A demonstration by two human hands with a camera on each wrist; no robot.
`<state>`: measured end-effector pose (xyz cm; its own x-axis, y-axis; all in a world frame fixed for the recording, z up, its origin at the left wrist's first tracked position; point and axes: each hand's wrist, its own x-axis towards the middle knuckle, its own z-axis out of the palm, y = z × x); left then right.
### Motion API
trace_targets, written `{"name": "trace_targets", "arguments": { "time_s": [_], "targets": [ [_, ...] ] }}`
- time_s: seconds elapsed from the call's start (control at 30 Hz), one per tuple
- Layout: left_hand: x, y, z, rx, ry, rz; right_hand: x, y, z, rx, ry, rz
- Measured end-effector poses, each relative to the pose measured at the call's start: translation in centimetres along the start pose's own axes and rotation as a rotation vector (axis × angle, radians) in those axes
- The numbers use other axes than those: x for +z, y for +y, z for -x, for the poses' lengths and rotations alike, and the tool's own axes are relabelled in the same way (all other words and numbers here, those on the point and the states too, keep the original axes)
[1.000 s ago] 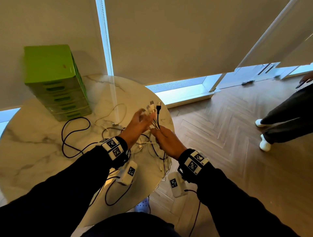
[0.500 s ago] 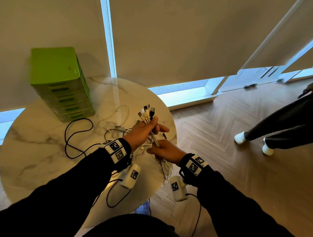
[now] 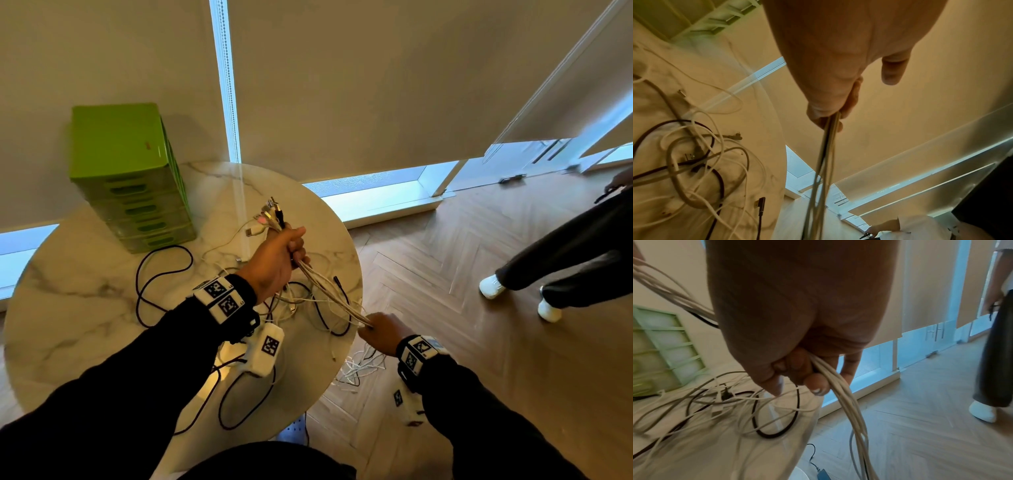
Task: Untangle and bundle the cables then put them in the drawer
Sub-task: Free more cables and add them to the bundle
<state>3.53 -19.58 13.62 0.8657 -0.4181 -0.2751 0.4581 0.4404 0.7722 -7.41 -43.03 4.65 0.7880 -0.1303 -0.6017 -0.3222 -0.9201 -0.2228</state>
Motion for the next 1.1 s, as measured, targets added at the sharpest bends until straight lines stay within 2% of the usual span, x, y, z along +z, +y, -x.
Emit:
{"name": "trace_targets", "arguments": {
  "time_s": [0.1, 0.23, 0.37, 0.47, 0.67, 0.83, 1.0, 1.1],
  "targets": [
    [0.6, 0.3, -0.4, 0.074, 0.088, -0.013, 1.1, -1.6, 0.2, -0.097, -0.115, -0.008],
    [0.7, 0.4, -0.8, 0.117, 0.130, -0.079, 4.0, -4.9, 0.6, -0.245, -0.264, 0.092],
    [-0.5, -0.7, -1.0, 0.111, 0.110, -0.198, 5.9, -7.3, 1.3, -0.325, -0.391, 0.132],
    [-1.4, -1.0, -0.6, 0.090, 0.075, -0.254, 5.8, -7.0, 1.3, -0.310, -0.459, 0.135],
    [-1.5, -0.7, -0.8, 0.091, 0.065, -0.232, 3.5, -5.3, 0.0, -0.252, -0.386, 0.175],
    [-1.4, -0.5, -0.9, 0.088, 0.046, -0.234, 1.0, -4.4, -1.0, -0.239, -0.384, 0.153],
    [-2.0, -0.8, -0.4, 0.081, 0.073, -0.240, 0.3, -2.1, -2.8, -0.099, -0.124, 0.076],
    [-2.7, -1.1, 0.0, 0.067, 0.081, -0.263, 1.3, -1.5, -3.7, -0.041, -0.087, 0.052]
  ]
}}
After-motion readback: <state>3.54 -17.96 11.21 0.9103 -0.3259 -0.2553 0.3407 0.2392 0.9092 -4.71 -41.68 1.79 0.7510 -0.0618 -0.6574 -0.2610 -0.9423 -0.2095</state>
